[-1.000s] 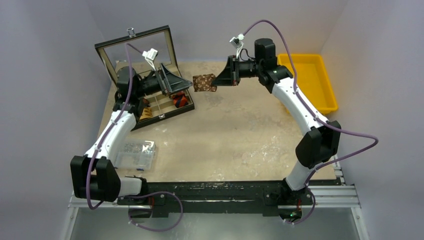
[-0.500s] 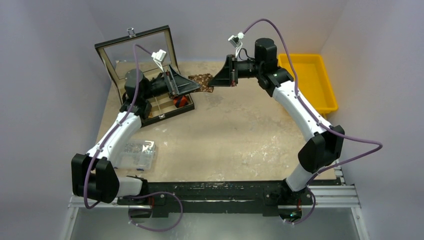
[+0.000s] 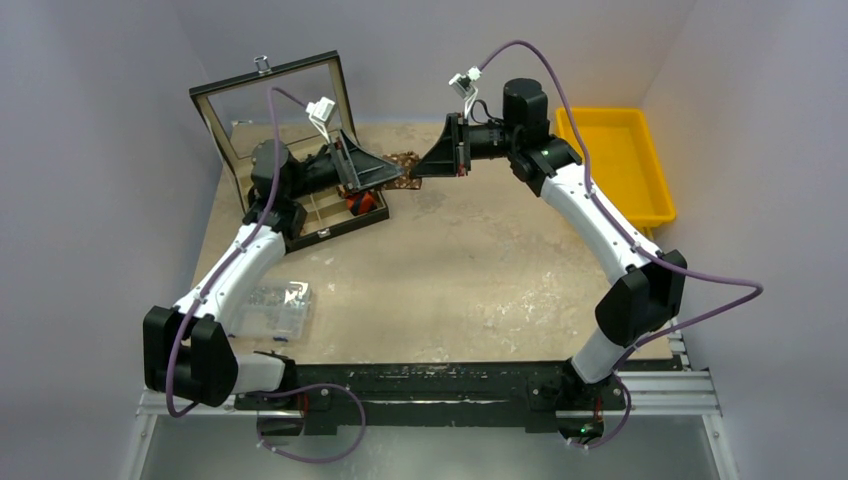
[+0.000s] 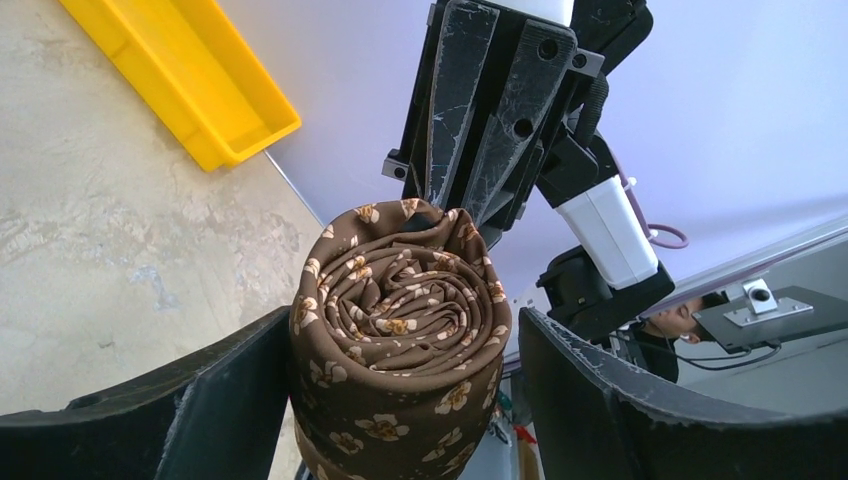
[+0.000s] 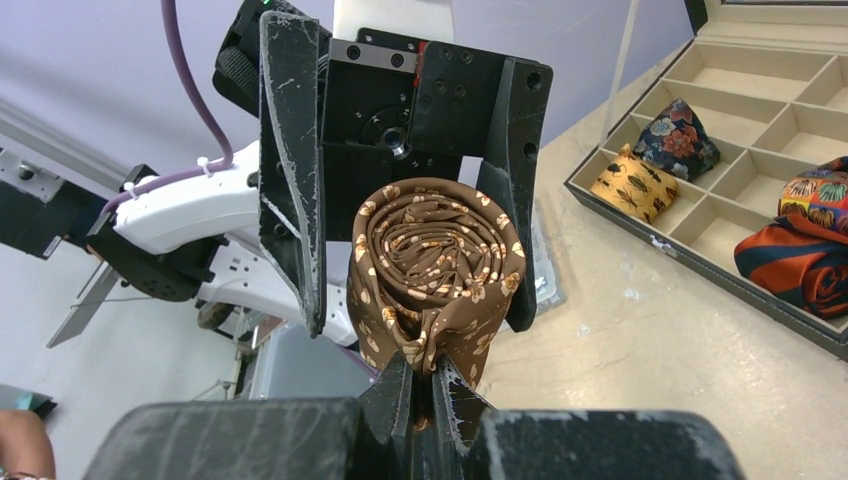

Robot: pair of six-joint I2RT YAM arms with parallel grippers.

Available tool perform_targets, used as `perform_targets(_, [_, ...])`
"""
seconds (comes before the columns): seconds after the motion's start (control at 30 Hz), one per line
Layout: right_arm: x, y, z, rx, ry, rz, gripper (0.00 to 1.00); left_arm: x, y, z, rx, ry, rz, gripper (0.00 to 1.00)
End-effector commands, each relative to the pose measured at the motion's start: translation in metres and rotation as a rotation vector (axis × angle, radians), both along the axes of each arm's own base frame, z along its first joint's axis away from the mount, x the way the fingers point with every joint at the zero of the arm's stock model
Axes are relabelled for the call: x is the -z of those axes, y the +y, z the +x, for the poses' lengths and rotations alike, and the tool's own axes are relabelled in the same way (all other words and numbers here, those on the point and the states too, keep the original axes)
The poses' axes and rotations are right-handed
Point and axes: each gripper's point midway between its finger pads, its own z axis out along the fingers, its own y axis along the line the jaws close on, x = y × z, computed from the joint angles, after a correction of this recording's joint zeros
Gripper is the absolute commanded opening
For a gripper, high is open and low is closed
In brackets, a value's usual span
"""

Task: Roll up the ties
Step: Place the tie in the storage box.

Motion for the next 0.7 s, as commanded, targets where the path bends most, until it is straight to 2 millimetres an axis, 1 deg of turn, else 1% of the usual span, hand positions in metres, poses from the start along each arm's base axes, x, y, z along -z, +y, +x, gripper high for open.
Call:
perform_targets(0.0, [-0.0162,0.0010,-0.0044,-0.013,-0.056,0.036,0.00,-0.0105,-0.0023,-0.0020,0.010,-0.026,-0.023,0.77])
perform_targets(0.07, [-0.0161,0.0010,-0.0041,-0.012,-0.056,0.036,0.00,-0.0104,-0.0029,-0.0028,0.015,-0.024,-0.022,0.75])
perform_targets(0.13, [-0.0161,0.0011,-0.0039,-0.011,-0.056,0.036,0.00,-0.0108,-0.0033,-0.0031,0.016,-0.026,-0.020,0.69])
perform_targets(0.17, [-0.0155,0.0011,-0.0039,-0.011,-0.055,0.035,0.00,-0.0114,-0.0040,-0.0040,0.020,-0.032,-0.016,0.64])
perform_targets(0.2, [-0.0155,0.0009,-0.0038,-0.010,-0.054,0.035,0.00,-0.0111,-0.0045,-0.0046,0.022,-0.032,-0.013,0.61])
perform_targets(0.27, [-0.0147,0.0018,-0.0039,-0.012,-0.051,0.034,0.00,-0.0124,-0.0062,-0.0070,0.031,-0.044,-0.009,0.58])
perform_targets(0.37, [-0.0140,0.0025,-0.0043,-0.015,-0.049,0.034,0.00,-0.0112,-0.0081,-0.0088,0.036,-0.050,0.000,0.62])
perform_targets(0.47, [-0.0142,0.0024,-0.0053,-0.016,-0.048,0.034,0.00,-0.0101,-0.0091,-0.0083,0.036,-0.045,0.002,0.64])
perform_targets(0.57, [-0.0138,0.0024,-0.0062,-0.017,-0.046,0.033,0.00,-0.0109,-0.0092,-0.0072,0.032,-0.046,0.002,0.69])
perform_targets(0.67, [-0.0134,0.0023,-0.0063,-0.018,-0.048,0.033,0.00,-0.0096,-0.0098,-0.0059,0.030,-0.037,0.012,0.67])
